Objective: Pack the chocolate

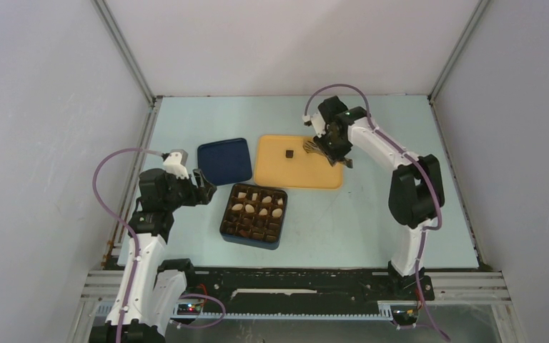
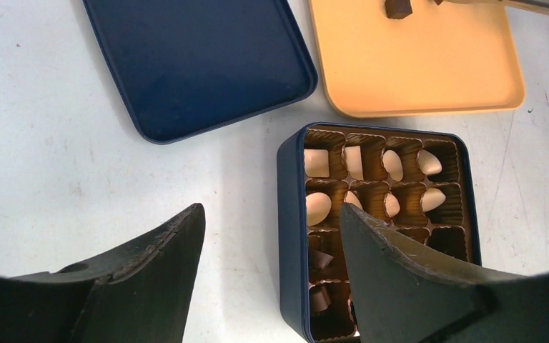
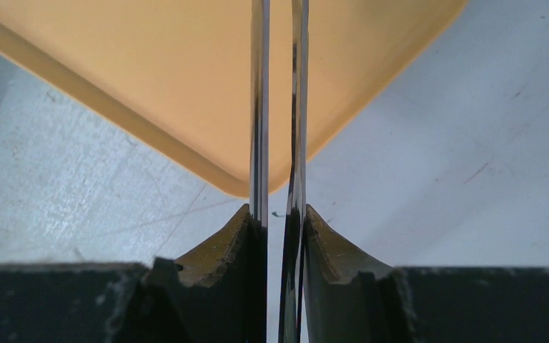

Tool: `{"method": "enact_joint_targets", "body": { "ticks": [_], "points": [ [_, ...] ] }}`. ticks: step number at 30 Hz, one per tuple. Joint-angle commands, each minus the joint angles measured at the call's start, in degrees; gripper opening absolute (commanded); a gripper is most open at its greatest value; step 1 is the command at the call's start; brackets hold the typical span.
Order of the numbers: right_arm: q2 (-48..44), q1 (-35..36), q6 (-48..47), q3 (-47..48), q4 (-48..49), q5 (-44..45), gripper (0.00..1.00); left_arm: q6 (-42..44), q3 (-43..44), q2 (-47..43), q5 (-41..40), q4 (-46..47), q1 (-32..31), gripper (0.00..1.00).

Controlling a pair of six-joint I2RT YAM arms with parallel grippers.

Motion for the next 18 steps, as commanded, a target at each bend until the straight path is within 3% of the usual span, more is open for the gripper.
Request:
{"method": "enact_joint_targets", "body": {
  "ticks": [1, 10, 18],
  "points": [
    [-8.7, 0.8, -2.7, -2.9, 2.4, -1.5, 0.28, -0.4, -1.2, 0.0, 1.2, 2.1, 0.7, 0.73],
    [-22.1, 8.6, -9.9, -12.8, -0.7, -13.5, 0.27, -0.6, -1.2, 0.4, 1.3, 2.4, 0.6, 0.73],
    [-24.9, 17.6, -15.4, -13.5, -7.0, -25.5, 0.28, -0.6, -1.0, 0.3, 1.0, 2.3, 0.7, 0.73]
  ]
}}
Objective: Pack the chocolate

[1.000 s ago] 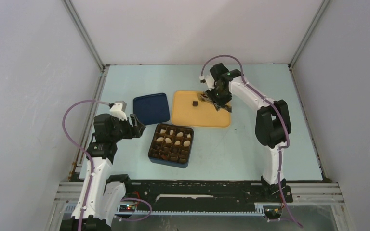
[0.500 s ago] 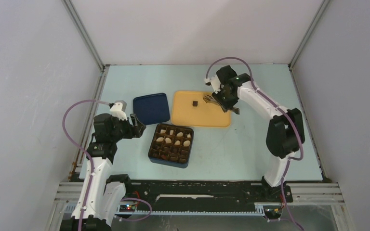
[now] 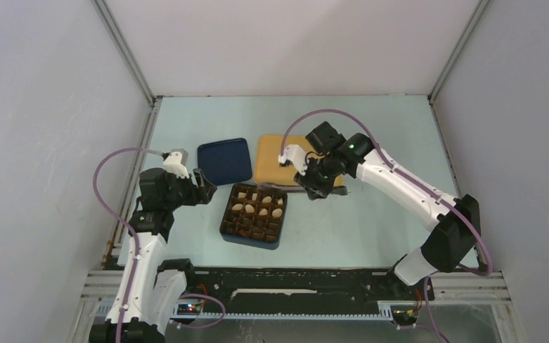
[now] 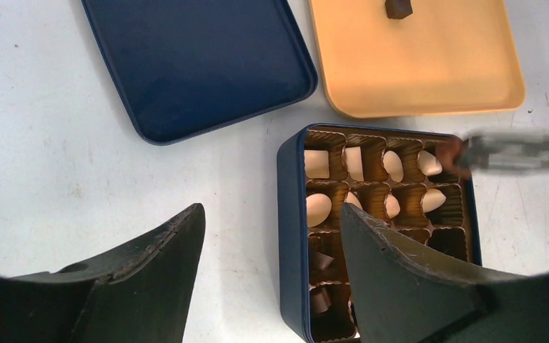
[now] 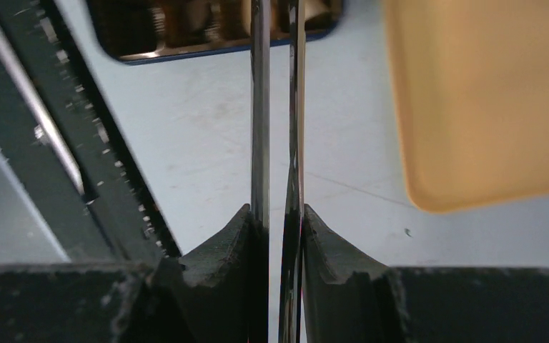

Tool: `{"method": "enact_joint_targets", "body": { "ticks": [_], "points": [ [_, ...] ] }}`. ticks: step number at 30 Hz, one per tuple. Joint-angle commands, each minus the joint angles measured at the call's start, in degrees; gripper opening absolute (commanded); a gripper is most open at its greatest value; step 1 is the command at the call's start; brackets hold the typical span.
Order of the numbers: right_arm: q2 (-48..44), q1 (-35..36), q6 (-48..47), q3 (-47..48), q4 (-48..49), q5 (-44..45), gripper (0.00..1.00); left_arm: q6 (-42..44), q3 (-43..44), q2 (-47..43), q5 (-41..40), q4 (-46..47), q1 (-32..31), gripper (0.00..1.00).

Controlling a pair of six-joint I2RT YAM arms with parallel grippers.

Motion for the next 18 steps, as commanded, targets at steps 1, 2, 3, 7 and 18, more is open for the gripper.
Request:
{"method": "enact_joint_targets", "body": {
  "ticks": [1, 2, 3, 7, 18],
  "points": [
    [-1.3, 4.4, -4.5, 0.4, -4.6, -9.0, 0.28, -0.5, -1.0, -0.4, 0.8, 1.9, 0.7, 0.73],
    [-0.9, 5.6, -5.0, 0.4, -5.4, -9.3, 0.29, -0.5, -1.0, -0.4, 0.7, 1.8, 0.7, 0.73],
    [-0.4, 6.7, -5.5, 0.4, -6.0, -9.4, 0.28, -0.4, -1.1, -0.5, 0.6, 1.7, 0.7, 0.73],
    [1.2, 9.8, -6.7, 0.4, -7.4, -8.7, 0.29, -0.3, -1.1, -0.4, 0.5, 1.7, 0.8, 0.73],
    [3.2, 11.4, -7.2, 0.5, -8.5, -6.6, 0.31, -0.3, -1.2, -0.1, 0.6, 2.0, 0.8, 0.73]
  ]
}}
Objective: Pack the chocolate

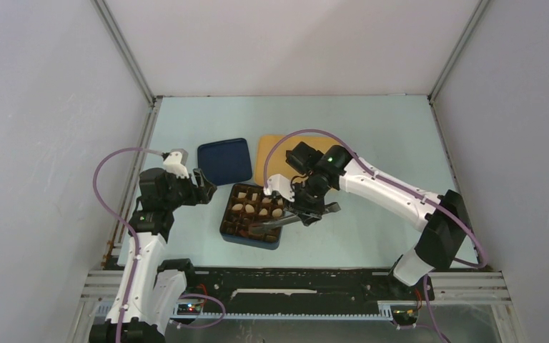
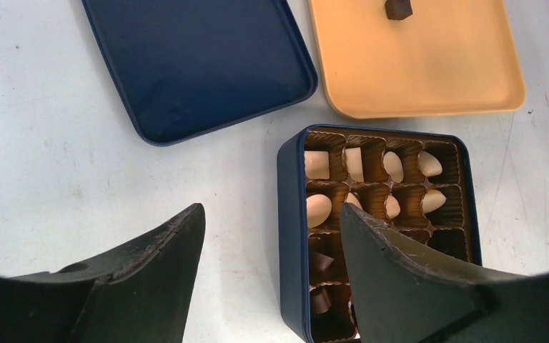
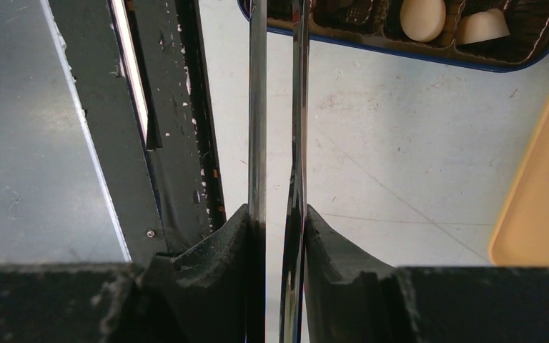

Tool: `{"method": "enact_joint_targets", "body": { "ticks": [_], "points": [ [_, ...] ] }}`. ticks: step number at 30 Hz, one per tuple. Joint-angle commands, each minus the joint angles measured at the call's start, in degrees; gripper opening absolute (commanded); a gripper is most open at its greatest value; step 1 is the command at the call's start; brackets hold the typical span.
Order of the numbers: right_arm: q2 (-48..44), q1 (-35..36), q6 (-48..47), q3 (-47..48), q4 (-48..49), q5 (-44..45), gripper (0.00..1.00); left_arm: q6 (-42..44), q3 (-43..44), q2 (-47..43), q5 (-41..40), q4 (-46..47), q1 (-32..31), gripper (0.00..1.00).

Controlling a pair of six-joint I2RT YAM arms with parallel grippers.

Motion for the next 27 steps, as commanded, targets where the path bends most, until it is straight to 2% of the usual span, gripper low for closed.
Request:
{"method": "enact_joint_targets", "body": {
  "ticks": [1, 8, 16, 20, 27],
  "points": [
    [0.4, 0.5, -0.9, 0.5, -0.3, 0.4, 0.31, -0.3, -1.1, -0.1, 0.6, 1.7, 0.8, 0.73],
    [1.2, 0.9, -0.8, 0.5, -0.2, 1.3, 0.37, -0.3, -1.1, -0.2, 0.6, 1.6, 0.8, 0.73],
    [0.0, 0.0, -0.7, 1.1, 1.1, 3.3, 0.37, -0.3, -1.1, -0.3, 0.8, 1.6, 0.8, 0.73],
    [-0.7, -5.2, 1.6, 3.6, 4.3, 4.9, 0.37, -0.4, -1.1, -0.2, 0.9, 1.6, 0.7, 0.73],
    [1.7, -14.8, 8.7, 4.2, 12.9, 17.9, 0.45, -0.4, -1.2, -0.1, 0.9, 1.8, 0.8, 0.73]
  ]
}}
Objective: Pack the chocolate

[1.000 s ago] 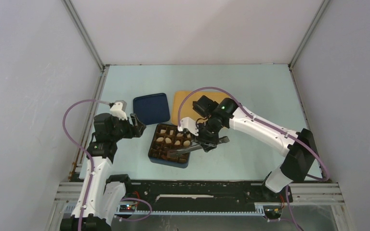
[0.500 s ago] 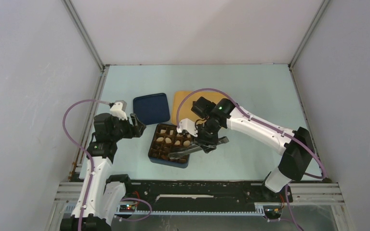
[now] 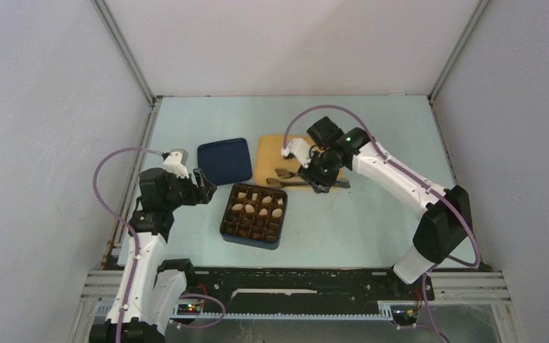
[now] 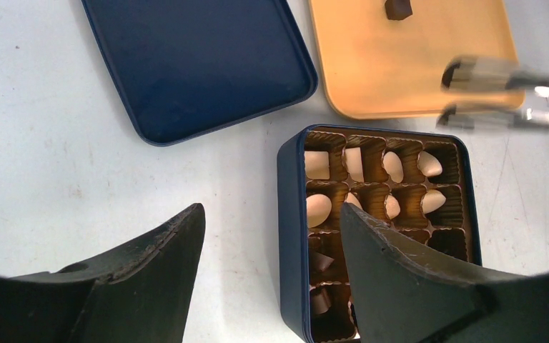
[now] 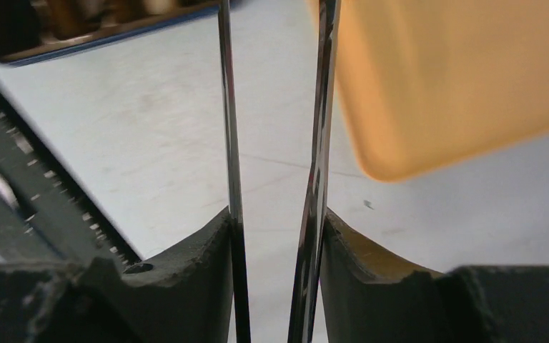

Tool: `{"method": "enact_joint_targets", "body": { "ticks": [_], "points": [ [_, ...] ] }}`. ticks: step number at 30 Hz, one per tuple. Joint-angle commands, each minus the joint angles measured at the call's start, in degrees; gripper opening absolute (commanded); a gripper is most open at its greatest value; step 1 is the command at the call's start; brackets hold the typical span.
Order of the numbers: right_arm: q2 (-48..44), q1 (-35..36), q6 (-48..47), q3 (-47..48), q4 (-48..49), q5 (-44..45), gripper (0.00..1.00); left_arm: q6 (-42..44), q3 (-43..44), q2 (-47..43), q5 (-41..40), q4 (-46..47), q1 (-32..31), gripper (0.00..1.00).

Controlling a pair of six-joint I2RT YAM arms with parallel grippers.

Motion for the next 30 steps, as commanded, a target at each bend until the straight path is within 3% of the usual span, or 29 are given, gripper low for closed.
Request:
{"method": "enact_joint_targets", "body": {
  "ticks": [1, 7, 21, 30],
  "points": [
    [1.1, -5.3, 5.0, 2.9, 6.8, 8.5, 0.46, -0.4, -1.2, -0.2, 1.0, 1.8, 0.8, 0.73],
    [5.5, -10.4, 4.8, 3.8, 9.5, 9.1, 0.49, -0.3, -1.2, -0.4, 0.9, 1.5, 0.7, 0.73],
    [16.1, -11.4, 5.0, 8.3, 10.6, 12.4, 0.49, 0.0, -1.3, -0.7, 0.6, 1.3, 0.7, 0.73],
    [20.4, -11.8, 4.3, 13.2, 8.5, 8.3, 0.44, 0.1, -1.3, -0.8, 0.5, 1.4, 0.8, 0.73]
  ]
}}
